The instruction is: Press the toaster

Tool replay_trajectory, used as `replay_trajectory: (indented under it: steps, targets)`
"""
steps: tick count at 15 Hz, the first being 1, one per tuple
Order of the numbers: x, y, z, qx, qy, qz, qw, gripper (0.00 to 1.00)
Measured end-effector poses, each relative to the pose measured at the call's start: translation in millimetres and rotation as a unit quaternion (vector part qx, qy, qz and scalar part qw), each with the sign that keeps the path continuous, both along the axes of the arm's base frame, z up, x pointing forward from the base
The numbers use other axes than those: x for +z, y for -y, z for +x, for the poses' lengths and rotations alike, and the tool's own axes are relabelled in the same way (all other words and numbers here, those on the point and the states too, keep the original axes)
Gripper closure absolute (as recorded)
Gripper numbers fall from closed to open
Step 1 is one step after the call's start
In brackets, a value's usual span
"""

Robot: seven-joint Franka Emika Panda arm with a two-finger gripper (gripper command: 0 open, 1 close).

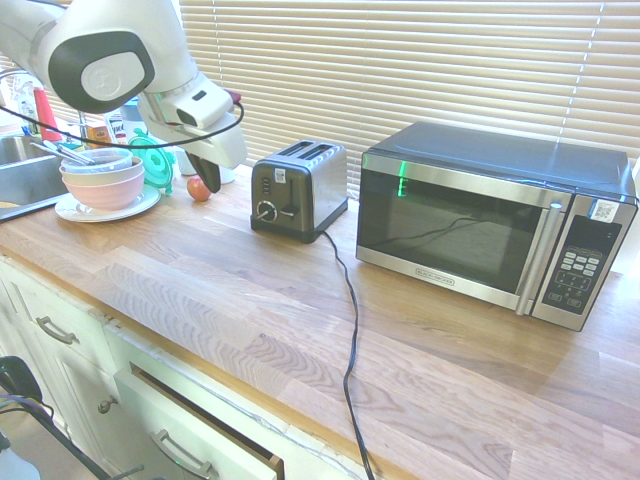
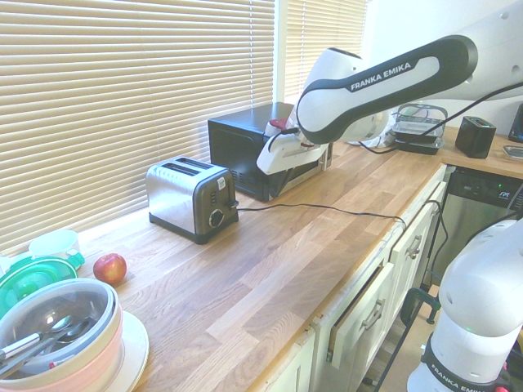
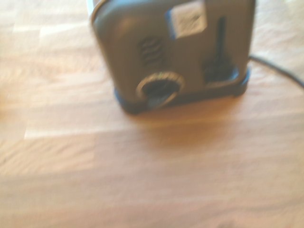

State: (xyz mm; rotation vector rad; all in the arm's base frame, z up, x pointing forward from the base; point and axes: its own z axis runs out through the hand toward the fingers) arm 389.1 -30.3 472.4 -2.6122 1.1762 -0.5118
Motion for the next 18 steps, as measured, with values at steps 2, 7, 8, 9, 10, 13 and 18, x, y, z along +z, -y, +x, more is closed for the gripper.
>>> replay_trajectory:
  steps: [2, 7, 8, 9, 10, 13, 18]
  targets:
    - [-2, -2, -1, 0.0, -0.002, -0.001, 1.0, 1.0]
    - [-12, -3, -2, 0.002, -0.028, 0.005, 1.0, 0.0]
    - [-14, -3, -1, 0.002, -0.03, 0.005, 1.0, 0.0]
    - [-15, -4, -1, 0.002, -0.032, 0.005, 0.999, 0.0]
    - [-15, -4, -1, 0.003, -0.032, 0.005, 0.999, 0.0]
    - [-15, -6, -1, 0.004, -0.033, 0.004, 0.999, 0.0]
    - [-19, -7, 0, 0.005, -0.036, 0.004, 0.999, 0.0]
